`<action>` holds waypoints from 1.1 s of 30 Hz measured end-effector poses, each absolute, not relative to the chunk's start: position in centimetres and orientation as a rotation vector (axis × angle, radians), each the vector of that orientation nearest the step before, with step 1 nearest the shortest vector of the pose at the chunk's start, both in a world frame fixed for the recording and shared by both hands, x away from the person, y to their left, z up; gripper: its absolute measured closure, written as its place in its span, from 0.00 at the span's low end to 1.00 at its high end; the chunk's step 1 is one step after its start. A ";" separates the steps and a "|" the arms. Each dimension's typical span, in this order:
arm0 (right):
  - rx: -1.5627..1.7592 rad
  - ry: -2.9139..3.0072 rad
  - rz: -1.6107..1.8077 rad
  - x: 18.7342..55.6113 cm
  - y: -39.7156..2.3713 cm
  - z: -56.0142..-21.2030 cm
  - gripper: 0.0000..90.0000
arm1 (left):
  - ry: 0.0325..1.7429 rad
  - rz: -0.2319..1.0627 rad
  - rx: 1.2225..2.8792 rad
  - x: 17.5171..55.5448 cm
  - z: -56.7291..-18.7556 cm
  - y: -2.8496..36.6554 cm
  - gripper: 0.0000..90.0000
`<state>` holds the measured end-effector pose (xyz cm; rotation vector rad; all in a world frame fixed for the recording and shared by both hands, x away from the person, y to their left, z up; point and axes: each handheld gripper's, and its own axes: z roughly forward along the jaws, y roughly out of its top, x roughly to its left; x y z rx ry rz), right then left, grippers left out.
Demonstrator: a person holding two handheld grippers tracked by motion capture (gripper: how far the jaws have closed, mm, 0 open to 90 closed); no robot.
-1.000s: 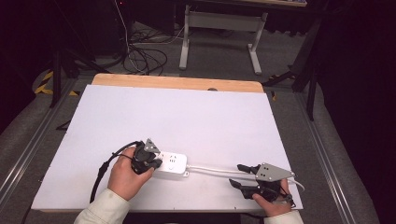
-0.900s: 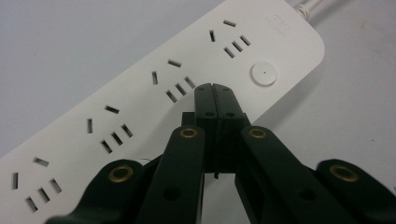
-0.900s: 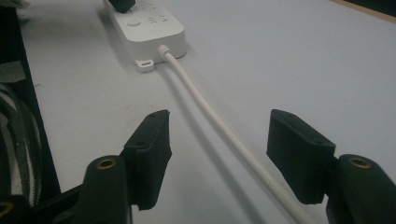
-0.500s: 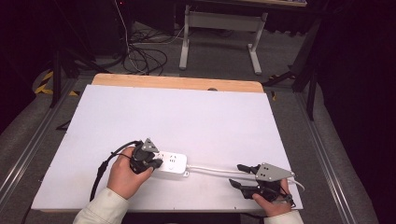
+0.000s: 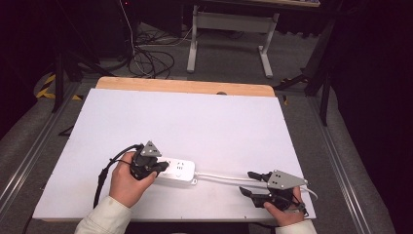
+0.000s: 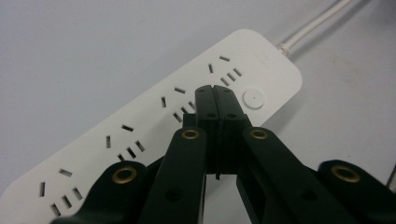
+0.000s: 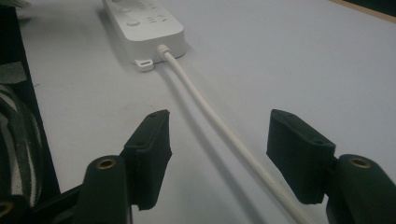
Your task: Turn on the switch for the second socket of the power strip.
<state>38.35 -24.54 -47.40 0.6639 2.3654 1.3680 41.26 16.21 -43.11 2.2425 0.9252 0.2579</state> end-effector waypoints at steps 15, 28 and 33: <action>0.668 2.368 1.368 38.4 -24.5 -47.5 0.44 | 0.864 0.291 2.215 40.3 -41.4 16.5 1.00; 0.669 2.368 1.366 38.5 -24.5 -47.5 0.44 | 0.812 0.343 2.168 39.7 -40.7 16.2 0.53; 0.667 2.365 1.368 38.4 -24.5 -47.4 0.44 | 0.793 0.369 2.130 39.2 -39.9 16.9 0.37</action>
